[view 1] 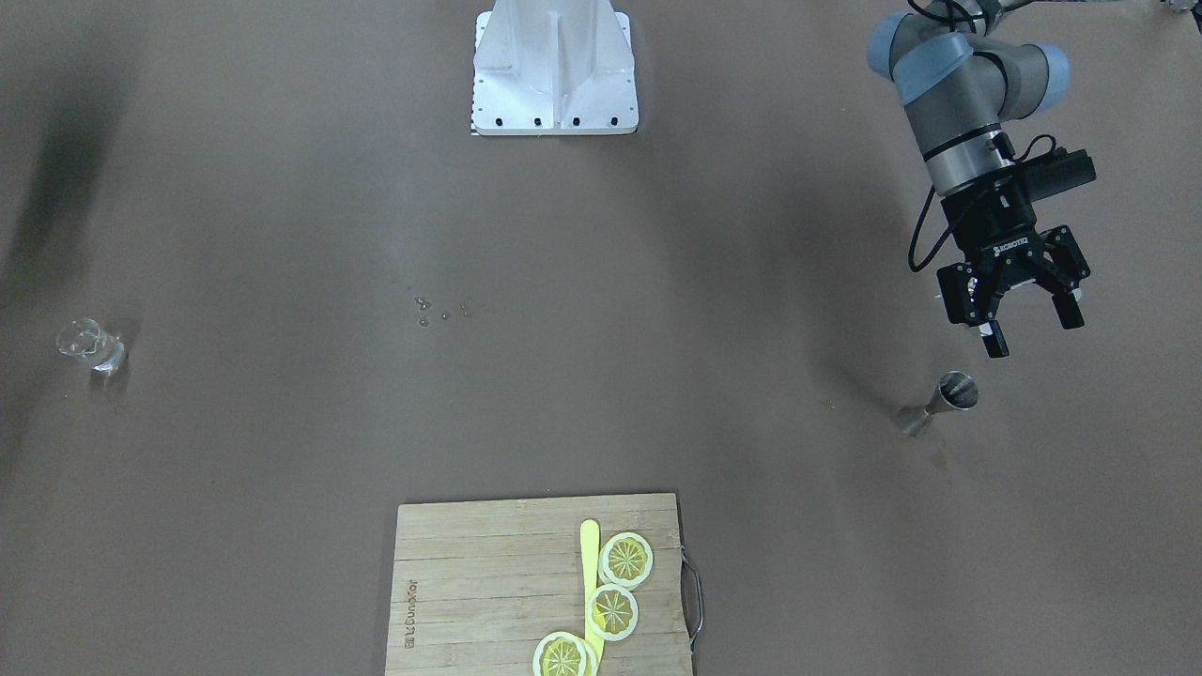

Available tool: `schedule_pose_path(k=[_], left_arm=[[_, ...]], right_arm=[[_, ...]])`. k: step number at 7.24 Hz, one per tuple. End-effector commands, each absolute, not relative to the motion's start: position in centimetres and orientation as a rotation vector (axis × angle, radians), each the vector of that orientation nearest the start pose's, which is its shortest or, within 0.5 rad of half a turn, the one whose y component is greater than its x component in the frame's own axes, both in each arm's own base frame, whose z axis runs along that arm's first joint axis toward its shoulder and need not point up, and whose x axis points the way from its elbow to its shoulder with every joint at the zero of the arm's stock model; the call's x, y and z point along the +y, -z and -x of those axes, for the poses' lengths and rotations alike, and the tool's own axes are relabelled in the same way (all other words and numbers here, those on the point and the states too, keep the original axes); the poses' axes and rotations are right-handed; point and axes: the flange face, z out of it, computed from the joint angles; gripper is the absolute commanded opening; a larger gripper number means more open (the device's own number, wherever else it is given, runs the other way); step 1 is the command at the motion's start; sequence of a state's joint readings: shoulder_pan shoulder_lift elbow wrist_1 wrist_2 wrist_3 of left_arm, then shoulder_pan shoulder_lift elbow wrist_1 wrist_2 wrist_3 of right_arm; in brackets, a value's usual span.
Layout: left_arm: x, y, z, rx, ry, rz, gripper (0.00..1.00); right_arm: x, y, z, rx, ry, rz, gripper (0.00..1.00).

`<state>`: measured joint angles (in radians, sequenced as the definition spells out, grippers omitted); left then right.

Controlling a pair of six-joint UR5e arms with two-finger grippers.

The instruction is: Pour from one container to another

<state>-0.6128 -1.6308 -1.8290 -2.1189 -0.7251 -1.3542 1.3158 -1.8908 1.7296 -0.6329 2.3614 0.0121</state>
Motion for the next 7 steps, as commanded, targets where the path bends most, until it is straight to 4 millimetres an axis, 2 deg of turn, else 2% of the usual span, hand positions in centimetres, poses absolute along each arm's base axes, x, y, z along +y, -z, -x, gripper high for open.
schedule_pose_path(k=[1,3,6,7], left_arm=[[-47.4,-43.6,-33.2,0.432,0.768,-1.101,0.98],[-47.3,-45.6,-35.5,0.406,0.790,-1.126,0.98],[-47.6,-46.5,-38.3,0.416,0.802,-1.121,0.98],[-47.7,-47.3,-39.1,0.394,0.812,-1.146,0.98]], right_arm=[[-37.6,-62.0,3.9,-0.832,0.526,-0.648,1.00],[-37.8,-62.3,4.9,-0.815,0.528,-0.639,1.00],[-38.4,-61.5,6.7,-0.836,0.567,-0.660,1.00],[-39.3,-62.3,7.2,-0.841,0.576,-0.679,1.00]])
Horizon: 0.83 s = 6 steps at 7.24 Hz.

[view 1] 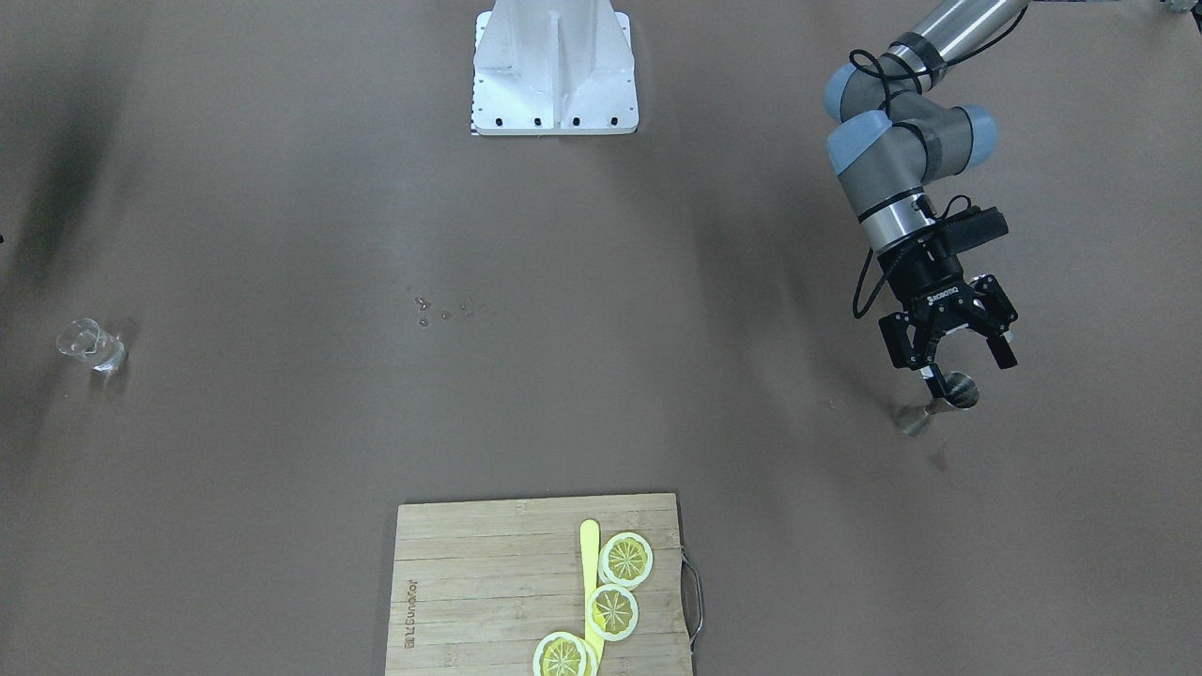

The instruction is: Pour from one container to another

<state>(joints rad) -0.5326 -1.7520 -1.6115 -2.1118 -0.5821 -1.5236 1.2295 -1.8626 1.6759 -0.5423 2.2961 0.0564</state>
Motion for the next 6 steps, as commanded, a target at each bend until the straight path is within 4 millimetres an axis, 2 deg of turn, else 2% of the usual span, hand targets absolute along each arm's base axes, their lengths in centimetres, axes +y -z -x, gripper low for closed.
schedule_pose_path(k=[1,2,3,5,6], left_arm=[[-47.7,-48.2,-39.4,0.384,0.811,-1.145,0.98],[-47.6,-49.6,-40.2,0.382,0.825,-1.145,0.98],[-47.6,-50.0,-41.2,0.382,0.830,-1.150,0.98],[-47.5,-51.2,-43.3,0.367,0.832,-1.175,0.98],[-47.6,-51.3,-43.5,0.365,0.832,-1.177,0.98]], right_arm=[[-39.5,-63.0,7.6,-0.846,0.597,-0.717,1.00],[-39.6,-64.0,7.8,-0.848,0.588,-0.739,1.00],[-39.7,-64.2,8.3,-0.877,0.558,-0.755,1.00],[-41.2,-66.0,10.7,-0.943,0.494,-0.774,1.00],[-41.4,-65.5,11.7,-0.976,0.451,-0.790,1.00]])
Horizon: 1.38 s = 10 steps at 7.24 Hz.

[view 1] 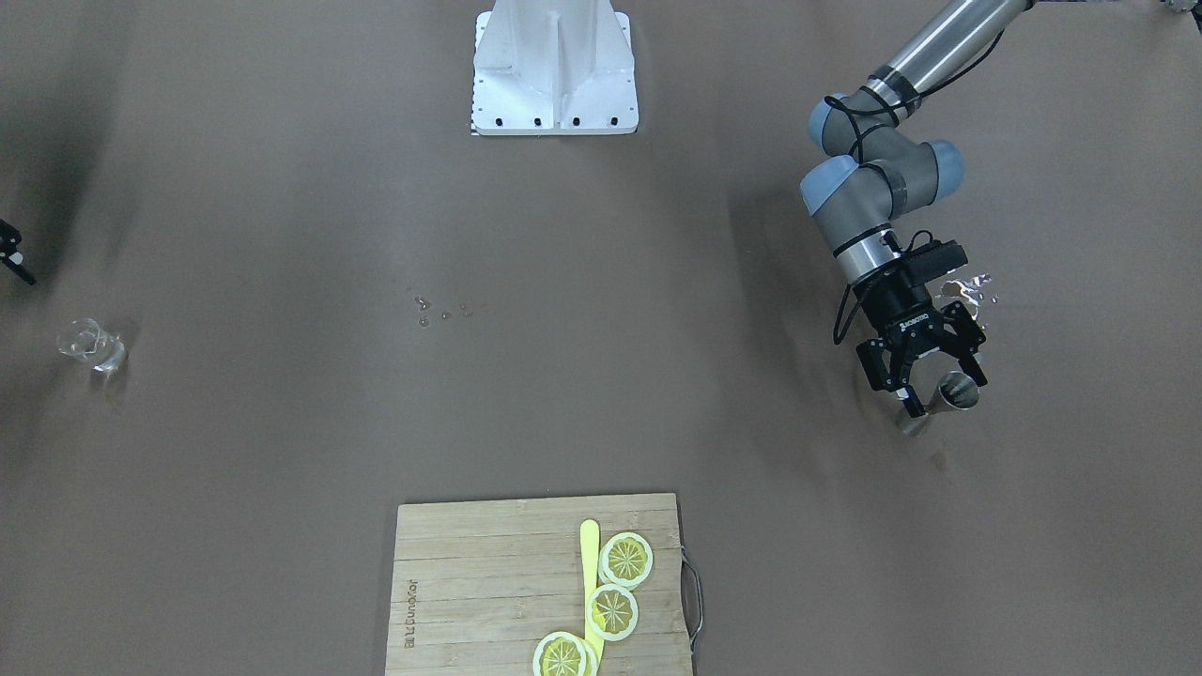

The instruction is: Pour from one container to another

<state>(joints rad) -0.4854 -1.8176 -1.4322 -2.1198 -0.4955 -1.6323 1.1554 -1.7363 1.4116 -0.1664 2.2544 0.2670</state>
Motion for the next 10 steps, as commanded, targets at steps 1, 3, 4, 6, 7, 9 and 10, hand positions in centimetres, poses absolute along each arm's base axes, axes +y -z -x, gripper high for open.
schedule_pose_path(k=[1,3,4,6,7,9,10], left_arm=[[-47.7,-52.1,-43.6,0.351,0.826,-1.176,0.98],[-47.9,-52.7,-44.0,0.359,0.851,-1.171,0.98],[-47.8,-53.1,-44.1,0.364,0.859,-1.168,0.98],[-47.9,-53.7,-44.2,0.353,0.857,-1.166,0.97],[-48.0,-53.8,-44.2,0.349,0.857,-1.166,0.97],[-48.1,-53.1,-44.7,0.367,0.874,-1.165,0.87],[-48.2,-52.9,-44.9,0.371,0.877,-1.164,0.79]], right_arm=[[-41.4,-65.1,12.2,-0.985,0.445,-0.798,1.00],[-41.2,-64.8,12.8,-0.987,0.457,-0.829,1.00],[-41.1,-64.8,13.4,-0.986,0.466,-0.836,1.00],[-41.1,-65.0,14.3,-0.985,0.477,-0.832,1.00],[-41.2,-65.1,14.8,-0.973,0.478,-0.838,1.00],[-41.3,-65.7,15.5,-0.961,0.475,-0.877,1.00],[-41.3,-66.3,15.7,-0.966,0.477,-0.881,1.00]])
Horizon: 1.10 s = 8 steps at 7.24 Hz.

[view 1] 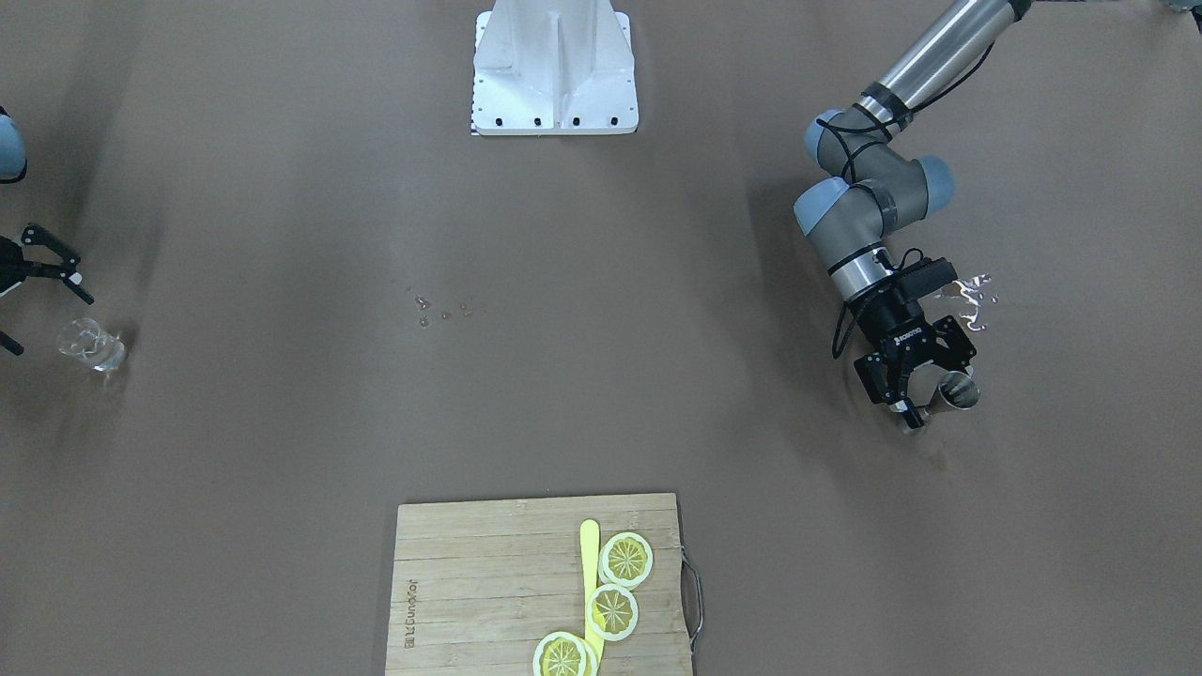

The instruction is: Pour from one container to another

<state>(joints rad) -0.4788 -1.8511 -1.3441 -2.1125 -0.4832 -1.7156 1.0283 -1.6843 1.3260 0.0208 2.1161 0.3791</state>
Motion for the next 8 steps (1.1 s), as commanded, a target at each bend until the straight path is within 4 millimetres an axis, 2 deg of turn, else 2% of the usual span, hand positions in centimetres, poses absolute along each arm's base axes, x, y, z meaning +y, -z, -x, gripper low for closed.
schedule_pose_path(k=[1,6,8], left_arm=[[-48.2,-53.0,-44.9,0.368,0.876,-1.164,0.74],[-48.1,-53.7,-45.2,0.357,0.863,-1.157,0.51],[-48.1,-53.8,-45.3,0.347,0.856,-1.152,0.31]], right_arm=[[-41.5,-66.1,15.9,-0.971,0.475,-0.883,1.00],[-41.3,-66.1,17.1,-0.961,0.479,-0.887,1.00],[-41.1,-66.4,17.6,-0.962,0.487,-0.887,1.00]])
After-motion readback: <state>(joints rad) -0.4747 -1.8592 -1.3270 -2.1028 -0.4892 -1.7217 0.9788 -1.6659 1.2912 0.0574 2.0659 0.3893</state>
